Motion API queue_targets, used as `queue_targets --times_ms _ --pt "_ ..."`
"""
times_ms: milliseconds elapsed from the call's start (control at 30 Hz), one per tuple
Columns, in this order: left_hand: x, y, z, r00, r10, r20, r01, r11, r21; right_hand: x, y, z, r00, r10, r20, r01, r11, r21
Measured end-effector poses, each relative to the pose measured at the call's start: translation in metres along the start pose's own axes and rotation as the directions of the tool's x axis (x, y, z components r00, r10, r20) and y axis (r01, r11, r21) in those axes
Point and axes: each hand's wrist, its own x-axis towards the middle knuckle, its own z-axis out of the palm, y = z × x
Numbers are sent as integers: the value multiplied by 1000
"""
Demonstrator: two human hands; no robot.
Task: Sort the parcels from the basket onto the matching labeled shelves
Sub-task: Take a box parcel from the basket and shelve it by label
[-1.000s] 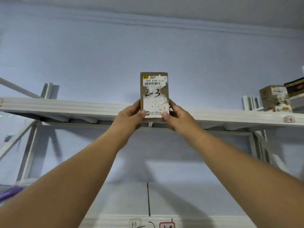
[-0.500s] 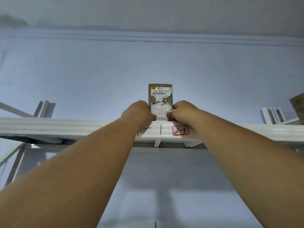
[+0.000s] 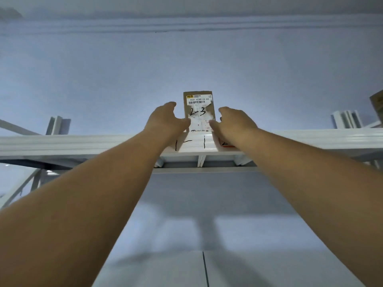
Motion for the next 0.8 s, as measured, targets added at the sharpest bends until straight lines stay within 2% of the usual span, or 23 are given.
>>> queue_targets --times_ms 100,200,300,400,533,600,700,800 --pt "-27 -29 -30 998 21 -62 -22 1000 -15 -22 -15 11 986 -89 -144 100 992 73" --pt "-64 -65 -68 993 -74 -97 76 997 13 -47 -46 31 934 -249 -256 287 950 124" --pt "-110 -102 -119 973 -187 -134 200 975 92 -77 -98 65 892 -416 -179 450 857 252" --pt "-164 -140 -178 938 -326 -118 345 908 238 -121 -165 100 852 -521 -46 490 765 418" --pt "-245 -175 -263 857 -480 -189 506 714 484 -196 -257 135 766 -639 78 488 656 576" --pt "-285 -186 -310 807 -544 -230 564 592 576 -232 -306 146 698 -708 103 498 584 641" --pt "-345 -198 -375 680 -672 -294 672 411 615 -281 -375 154 591 -790 163 491 514 703" --pt "-398 -212 -439 565 -699 -438 750 214 626 -326 -442 156 499 -844 199 457 450 767"
